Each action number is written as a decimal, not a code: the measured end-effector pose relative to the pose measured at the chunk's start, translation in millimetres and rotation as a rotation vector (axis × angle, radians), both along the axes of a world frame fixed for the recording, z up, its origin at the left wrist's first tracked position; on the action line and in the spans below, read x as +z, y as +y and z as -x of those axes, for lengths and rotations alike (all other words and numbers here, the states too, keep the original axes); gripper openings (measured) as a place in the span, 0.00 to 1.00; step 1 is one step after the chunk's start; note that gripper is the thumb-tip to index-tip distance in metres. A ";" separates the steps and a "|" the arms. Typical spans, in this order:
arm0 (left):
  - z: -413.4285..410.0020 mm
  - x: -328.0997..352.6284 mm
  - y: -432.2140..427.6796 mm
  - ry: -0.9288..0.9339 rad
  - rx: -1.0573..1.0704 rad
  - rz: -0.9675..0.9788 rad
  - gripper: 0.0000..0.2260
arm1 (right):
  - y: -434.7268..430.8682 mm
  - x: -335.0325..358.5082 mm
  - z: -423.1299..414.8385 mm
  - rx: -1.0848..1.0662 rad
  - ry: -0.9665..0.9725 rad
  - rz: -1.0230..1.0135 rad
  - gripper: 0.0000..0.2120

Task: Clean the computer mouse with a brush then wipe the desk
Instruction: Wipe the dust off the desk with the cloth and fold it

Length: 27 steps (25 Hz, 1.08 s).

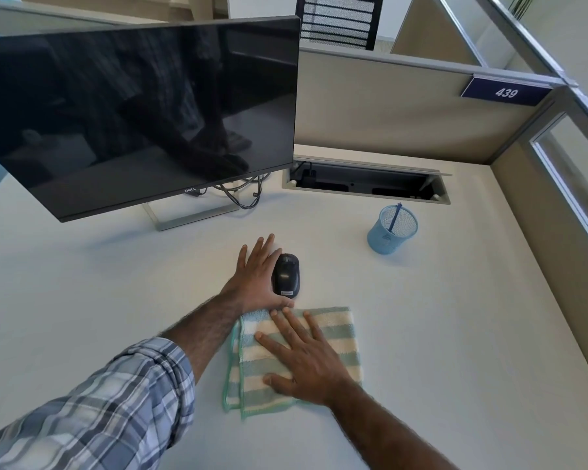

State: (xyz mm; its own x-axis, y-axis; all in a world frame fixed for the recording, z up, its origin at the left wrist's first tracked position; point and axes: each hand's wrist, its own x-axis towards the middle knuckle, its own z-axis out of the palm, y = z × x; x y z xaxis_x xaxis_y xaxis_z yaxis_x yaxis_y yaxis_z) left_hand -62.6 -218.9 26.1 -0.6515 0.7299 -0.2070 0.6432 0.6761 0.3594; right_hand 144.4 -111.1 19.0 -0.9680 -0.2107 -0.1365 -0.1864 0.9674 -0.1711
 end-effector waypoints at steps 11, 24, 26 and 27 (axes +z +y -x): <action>-105.2 3.6 -51.8 0.247 -0.019 -0.387 0.26 | 0.9 12.9 0.8 0.021 0.005 0.062 0.40; -126.6 -16.1 -78.9 0.216 -0.134 0.038 0.33 | 24.2 20.2 -27.3 -0.149 -0.061 -0.007 0.38; -131.0 -17.9 -76.9 0.210 -0.102 0.058 0.33 | 26.2 20.9 -28.6 -0.128 -0.070 -0.020 0.41; -132.7 -17.9 -76.4 0.205 -0.096 0.069 0.33 | 25.2 20.2 -28.2 -0.121 -0.074 -0.027 0.43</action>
State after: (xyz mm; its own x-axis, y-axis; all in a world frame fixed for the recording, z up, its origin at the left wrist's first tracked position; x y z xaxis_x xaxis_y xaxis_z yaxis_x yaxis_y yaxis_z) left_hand 70.1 -295.3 8.2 -0.6134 0.7791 -0.1295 0.7604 0.6269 0.1697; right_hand 172.6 -85.9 39.2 -0.9732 -0.0884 -0.2122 -0.0560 0.9865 -0.1541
